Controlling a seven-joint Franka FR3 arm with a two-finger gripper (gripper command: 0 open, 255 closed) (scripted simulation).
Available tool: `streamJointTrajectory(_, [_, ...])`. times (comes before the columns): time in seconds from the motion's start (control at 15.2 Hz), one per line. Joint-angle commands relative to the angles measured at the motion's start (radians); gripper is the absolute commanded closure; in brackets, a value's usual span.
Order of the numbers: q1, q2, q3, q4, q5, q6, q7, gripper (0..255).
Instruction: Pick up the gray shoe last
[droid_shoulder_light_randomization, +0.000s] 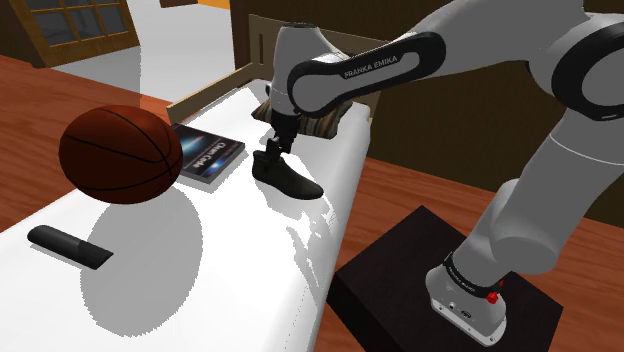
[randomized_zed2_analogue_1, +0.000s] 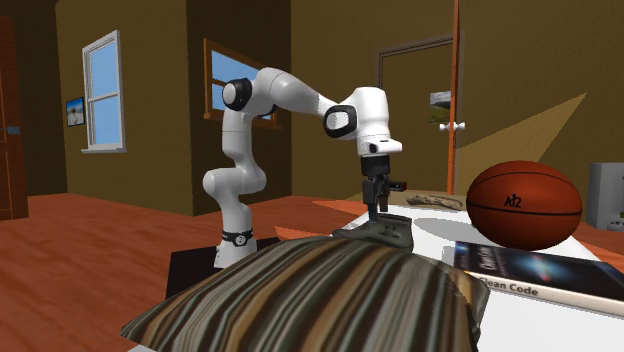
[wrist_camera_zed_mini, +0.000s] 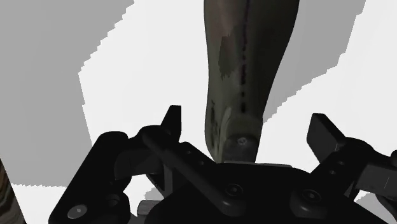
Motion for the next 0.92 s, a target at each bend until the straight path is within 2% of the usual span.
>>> streamJointTrajectory(0.0, [0.000,0.010,0.000,-0.016,-0.002,0.026,0.000,0])
streamJointTrajectory(0.2, [0.001,0.018,0.000,-0.028,-0.004,0.046,0.000,0])
streamJointTrajectory(0.26, [0.001,0.019,0.000,-0.028,-0.004,0.047,0.000,255])
streamJointTrajectory(0.86, [0.001,0.019,0.000,-0.027,-0.004,0.046,0.000,255])
